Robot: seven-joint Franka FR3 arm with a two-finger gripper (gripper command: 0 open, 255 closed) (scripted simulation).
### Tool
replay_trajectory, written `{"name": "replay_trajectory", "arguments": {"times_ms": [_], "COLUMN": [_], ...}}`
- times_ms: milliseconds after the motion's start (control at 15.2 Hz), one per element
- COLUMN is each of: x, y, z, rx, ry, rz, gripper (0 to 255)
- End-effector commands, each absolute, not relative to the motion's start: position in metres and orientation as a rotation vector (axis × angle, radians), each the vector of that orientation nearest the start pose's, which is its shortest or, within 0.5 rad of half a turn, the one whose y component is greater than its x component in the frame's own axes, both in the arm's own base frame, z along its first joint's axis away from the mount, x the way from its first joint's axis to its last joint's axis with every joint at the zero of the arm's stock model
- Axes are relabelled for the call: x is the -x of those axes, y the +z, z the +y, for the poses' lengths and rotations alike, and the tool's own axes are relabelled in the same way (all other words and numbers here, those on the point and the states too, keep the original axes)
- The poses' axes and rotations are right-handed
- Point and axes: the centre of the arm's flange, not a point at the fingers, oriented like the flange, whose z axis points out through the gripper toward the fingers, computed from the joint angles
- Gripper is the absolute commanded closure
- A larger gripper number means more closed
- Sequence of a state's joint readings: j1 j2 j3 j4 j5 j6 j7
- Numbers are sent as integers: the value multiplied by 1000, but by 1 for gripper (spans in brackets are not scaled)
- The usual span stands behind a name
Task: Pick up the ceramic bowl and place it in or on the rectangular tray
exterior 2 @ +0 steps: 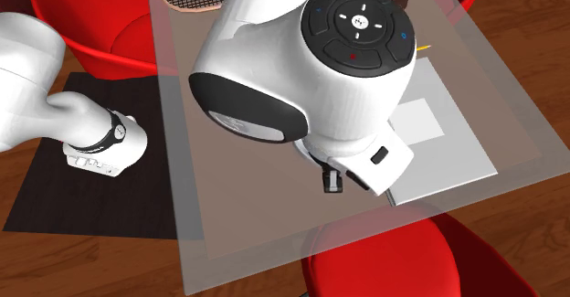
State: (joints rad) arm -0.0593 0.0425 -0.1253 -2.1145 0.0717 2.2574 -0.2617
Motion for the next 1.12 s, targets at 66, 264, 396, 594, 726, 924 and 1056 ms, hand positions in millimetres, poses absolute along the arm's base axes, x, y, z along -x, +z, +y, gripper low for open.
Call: {"name": "replay_trajectory", "arguments": {"times_ms": [66,264,396,594,726,924,1056], "x": [-550,-550,-550,-549,-548,-546,-545], "y": [421,437,448,455,458,461,464], "z": [-100,-100,-100,-74,-48,-8,18], "rx": [3108,3108,3108,3108,3108,3108,3108], "ry": [-171,-171,-171,-171,-171,-171,-171], "rz": [-54,-54,-54,-54,-54,-54,-54], "gripper": [255,255,255,255,255,255,255]}}
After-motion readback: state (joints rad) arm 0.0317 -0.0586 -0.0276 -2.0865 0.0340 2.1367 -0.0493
